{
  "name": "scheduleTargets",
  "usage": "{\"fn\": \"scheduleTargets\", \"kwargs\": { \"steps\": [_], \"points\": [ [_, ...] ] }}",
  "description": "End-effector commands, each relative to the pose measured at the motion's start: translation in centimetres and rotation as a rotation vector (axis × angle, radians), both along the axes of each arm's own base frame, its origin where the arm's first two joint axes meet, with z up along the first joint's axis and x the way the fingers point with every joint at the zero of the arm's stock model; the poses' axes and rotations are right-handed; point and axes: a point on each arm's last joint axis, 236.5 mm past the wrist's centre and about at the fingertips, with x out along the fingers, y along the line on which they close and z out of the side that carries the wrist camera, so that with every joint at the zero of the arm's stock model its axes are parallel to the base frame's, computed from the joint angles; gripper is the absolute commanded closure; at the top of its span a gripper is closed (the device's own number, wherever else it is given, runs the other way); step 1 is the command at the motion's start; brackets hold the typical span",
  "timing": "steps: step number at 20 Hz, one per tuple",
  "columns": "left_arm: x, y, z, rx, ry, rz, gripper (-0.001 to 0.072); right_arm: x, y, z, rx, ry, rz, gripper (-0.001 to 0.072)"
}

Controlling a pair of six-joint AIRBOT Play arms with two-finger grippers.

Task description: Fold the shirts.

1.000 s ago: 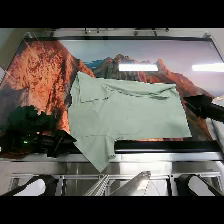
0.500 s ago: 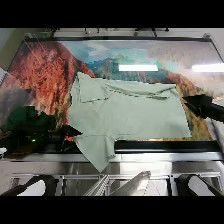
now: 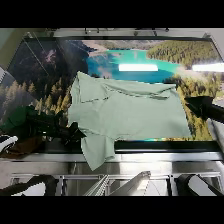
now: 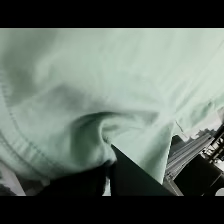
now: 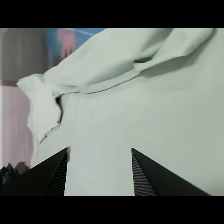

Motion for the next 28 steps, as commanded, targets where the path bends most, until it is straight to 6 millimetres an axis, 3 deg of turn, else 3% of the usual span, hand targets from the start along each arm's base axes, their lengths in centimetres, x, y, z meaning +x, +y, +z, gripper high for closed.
{"fn": "scheduleTargets", "kwargs": {
  "steps": [1, 2, 5, 7, 14, 15, 24, 25, 26, 27, 28],
  "points": [
    [0.0, 0.4, 0.5, -0.023, 0.001, -0.009, 0.0647, -1.1, -4.2, -3.2, -0.015, 0.13, -0.122, 0.0273],
    [-0.2, 0.5, 0.7, -0.037, 0.0, -0.019, 0.0683, -1.7, -5.8, -4.2, -0.019, 0.162, -0.156, 0.0273],
    [-0.9, 0.8, 1.3, -0.069, 0.015, -0.04, 0.0682, -3.9, -10.1, -7.8, -0.023, 0.275, -0.214, 0.0273],
    [-1.1, 0.9, 1.8, -0.094, 0.026, -0.04, 0.0682, -5.1, -10.4, -10.2, -0.019, 0.347, -0.163, 0.0272],
    [-1.2, 1.1, 2.0, -0.106, 0.028, -0.041, 0.0682, -8.7, -5.7, -16.2, 0.007, 0.521, 0.127, 0.0273],
    [-1.2, 1.1, 2.0, -0.106, 0.028, -0.041, 0.0683, -8.9, -5.1, -16.5, 0.002, 0.531, 0.152, 0.0325],
    [-1.6, 0.9, 2.3, -0.123, 0.026, -0.064, 0.0683, -10.7, 0.5, -14.7, 0.071, 0.56, 0.404, 0.0319],
    [-1.6, 0.8, 2.3, -0.123, 0.026, -0.064, 0.0682, -10.8, 0.7, -14.5, 0.085, 0.566, 0.408, 0.0341],
    [-1.6, 0.8, 2.3, -0.124, 0.025, -0.064, 0.0683, -11.0, 1.0, -14.2, 0.1, 0.568, 0.417, 0.0462],
    [-1.5, 0.8, 2.4, -0.129, 0.013, -0.069, 0.0683, -10.9, 1.4, -13.6, 0.133, 0.561, 0.423, 0.0666],
    [-1.2, 0.4, 2.9, -0.158, -0.009, -0.072, 0.0683, -10.4, 1.9, -12.7, 0.174, 0.537, 0.418, 0.0694]
  ]
}}
